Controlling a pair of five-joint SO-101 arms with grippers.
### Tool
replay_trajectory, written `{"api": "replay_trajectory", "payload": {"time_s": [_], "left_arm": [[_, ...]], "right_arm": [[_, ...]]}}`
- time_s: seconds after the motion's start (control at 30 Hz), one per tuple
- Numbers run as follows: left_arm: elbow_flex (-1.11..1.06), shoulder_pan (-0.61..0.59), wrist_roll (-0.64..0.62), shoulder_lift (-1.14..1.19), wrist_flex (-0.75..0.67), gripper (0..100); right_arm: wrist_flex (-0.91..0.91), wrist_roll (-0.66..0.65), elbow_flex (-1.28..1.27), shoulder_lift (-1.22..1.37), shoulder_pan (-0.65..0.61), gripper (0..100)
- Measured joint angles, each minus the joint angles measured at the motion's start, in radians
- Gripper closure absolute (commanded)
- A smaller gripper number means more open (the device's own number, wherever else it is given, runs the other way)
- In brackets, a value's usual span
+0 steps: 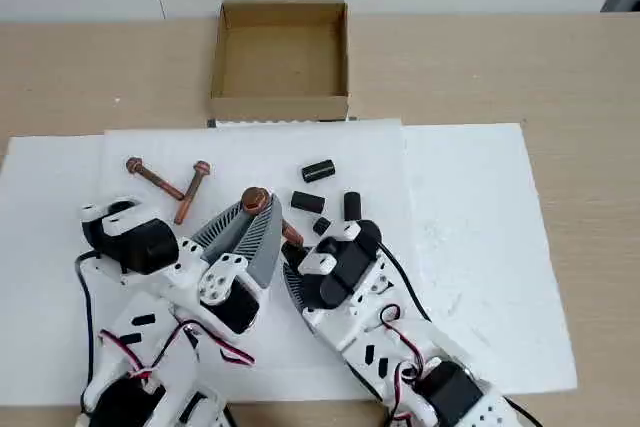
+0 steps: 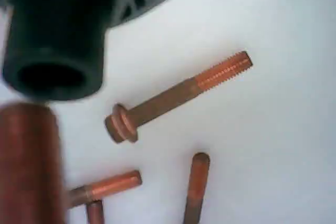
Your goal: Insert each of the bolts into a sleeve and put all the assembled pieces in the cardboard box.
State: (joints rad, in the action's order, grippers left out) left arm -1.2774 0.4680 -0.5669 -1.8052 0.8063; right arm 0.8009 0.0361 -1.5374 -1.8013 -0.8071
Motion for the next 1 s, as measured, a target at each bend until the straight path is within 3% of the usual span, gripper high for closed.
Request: {"api": "replay_trajectory", "payload": {"time_s": [1.0], "left_arm": [[-0.011, 0.002, 0.061, 0.0, 0.002, 99]], "right_arm": [[0.0, -0.063, 0.002, 0.0, 0.006, 99.5]]}}
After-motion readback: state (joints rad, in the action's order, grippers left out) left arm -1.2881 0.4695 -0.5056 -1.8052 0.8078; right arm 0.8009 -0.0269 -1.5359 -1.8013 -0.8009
